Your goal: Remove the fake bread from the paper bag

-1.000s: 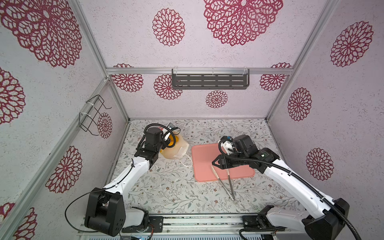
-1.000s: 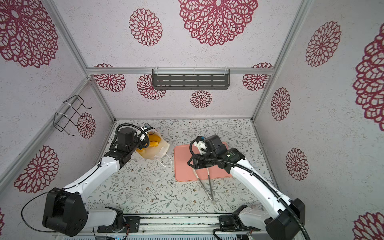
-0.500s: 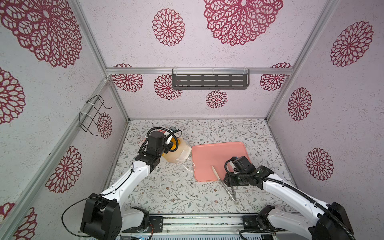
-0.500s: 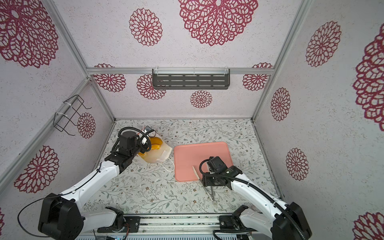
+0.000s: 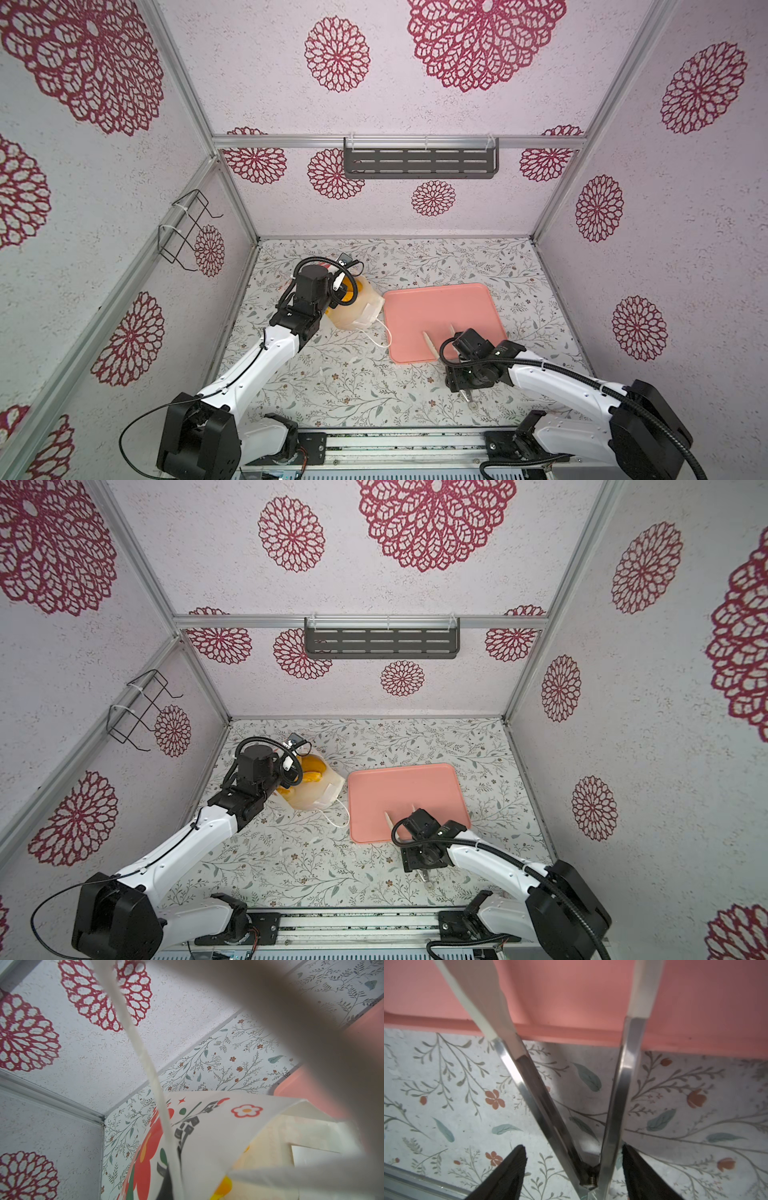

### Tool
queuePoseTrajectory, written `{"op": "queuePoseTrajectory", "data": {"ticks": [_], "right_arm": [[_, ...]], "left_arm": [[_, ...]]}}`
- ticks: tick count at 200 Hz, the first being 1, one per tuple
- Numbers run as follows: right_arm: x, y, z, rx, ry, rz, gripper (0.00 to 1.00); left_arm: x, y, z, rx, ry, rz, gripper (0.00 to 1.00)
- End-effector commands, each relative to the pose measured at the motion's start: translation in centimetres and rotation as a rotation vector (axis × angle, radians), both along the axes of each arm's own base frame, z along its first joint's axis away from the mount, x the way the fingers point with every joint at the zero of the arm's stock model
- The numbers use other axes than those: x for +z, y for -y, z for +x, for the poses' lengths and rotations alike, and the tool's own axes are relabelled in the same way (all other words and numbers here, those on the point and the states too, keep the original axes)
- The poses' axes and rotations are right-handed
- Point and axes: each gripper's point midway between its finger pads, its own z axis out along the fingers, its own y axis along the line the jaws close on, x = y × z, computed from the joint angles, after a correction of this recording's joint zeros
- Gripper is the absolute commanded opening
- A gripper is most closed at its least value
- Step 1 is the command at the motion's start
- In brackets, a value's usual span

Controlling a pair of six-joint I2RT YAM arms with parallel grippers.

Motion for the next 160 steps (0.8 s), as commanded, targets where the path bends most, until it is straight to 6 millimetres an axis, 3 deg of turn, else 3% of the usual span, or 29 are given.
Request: {"op": "queuePoseTrajectory", "data": {"ticks": [1, 71, 96, 115, 138, 160], "right_arm": [[-0.1, -0.2, 0.8, 0.008, 0.029, -0.032, 0.69], [-1.2, 0.2, 1.9, 0.001, 0.063, -0.116, 0.47], [-0.7, 0.2, 1.9, -0.007, 0.067, -0.120, 0.38], [1.6, -0.3, 2.6, -0.011, 0.118, -0.081, 0.37], [6.3, -0.7, 4.5, -0.022, 0.226, -0.025, 0.37], [9.3, 0.9, 7.4, -0.083, 0.249, -0.002, 0.37]], "left_arm": [[1.5, 0.1, -0.3, 0.002, 0.044, -0.023, 0.00], [1.7, 0.0, -0.6, 0.003, 0.054, -0.021, 0.00], [1.9, 0.0, -0.7, 0.002, 0.059, -0.022, 0.00], [2.2, 0.0, -0.8, 0.002, 0.065, -0.021, 0.00], [2.6, -0.1, -0.9, 0.001, 0.074, -0.018, 0.00], [3.0, 0.0, -0.9, 0.001, 0.079, -0.029, 0.00]]}}
